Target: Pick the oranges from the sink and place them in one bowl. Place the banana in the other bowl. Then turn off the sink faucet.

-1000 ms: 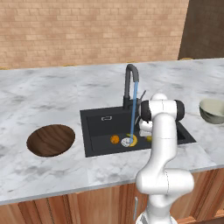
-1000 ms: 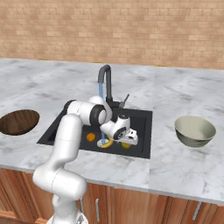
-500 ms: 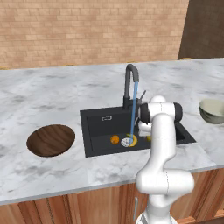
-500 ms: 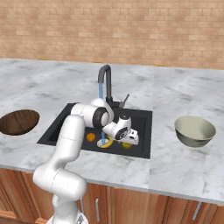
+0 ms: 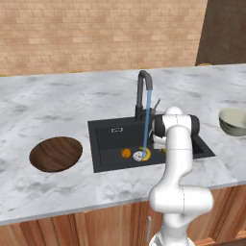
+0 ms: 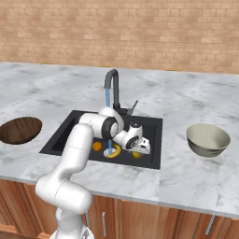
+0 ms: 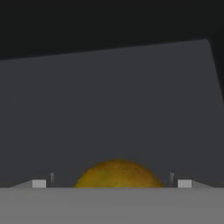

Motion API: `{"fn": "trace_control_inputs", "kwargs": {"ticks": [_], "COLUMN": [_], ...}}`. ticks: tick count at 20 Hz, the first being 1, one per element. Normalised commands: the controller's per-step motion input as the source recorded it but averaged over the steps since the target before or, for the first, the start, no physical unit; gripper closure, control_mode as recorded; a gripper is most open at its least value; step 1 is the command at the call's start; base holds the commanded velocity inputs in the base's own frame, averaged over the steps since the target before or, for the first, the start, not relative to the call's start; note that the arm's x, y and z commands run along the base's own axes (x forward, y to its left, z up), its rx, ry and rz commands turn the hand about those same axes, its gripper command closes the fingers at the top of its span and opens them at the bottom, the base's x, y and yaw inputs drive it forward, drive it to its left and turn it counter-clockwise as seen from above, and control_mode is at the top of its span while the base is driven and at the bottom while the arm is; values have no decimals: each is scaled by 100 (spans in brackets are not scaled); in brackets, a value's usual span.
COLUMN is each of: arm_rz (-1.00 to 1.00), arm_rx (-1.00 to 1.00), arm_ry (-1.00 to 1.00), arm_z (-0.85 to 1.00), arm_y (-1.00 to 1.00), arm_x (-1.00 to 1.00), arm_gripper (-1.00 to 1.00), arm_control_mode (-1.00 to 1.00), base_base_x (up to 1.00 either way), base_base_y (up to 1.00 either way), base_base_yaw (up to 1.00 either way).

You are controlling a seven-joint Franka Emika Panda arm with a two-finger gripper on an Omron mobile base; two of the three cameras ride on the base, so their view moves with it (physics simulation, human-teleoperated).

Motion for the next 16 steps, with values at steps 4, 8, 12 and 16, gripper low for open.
{"fn": "trace_control_inputs", "kwargs": {"ticks": [4,8,12,16], "arm_rz": [0,0,0,0], "arm_rx": [0,0,0,0], "arm_ry": [0,0,0,0], "arm_z": [-24,-23,-20,-14], "arm_y": [0,0,0,0], "arm_x": [-1,-1,-21,-39], "arm_gripper": [-100,-100,-100,-100], "arm_control_mode": [-100,-100,-100,-100], "base_base_x": [0,0,0,0], "base_base_y": [0,0,0,0], "base_base_yaw": [0,0,0,0]}}
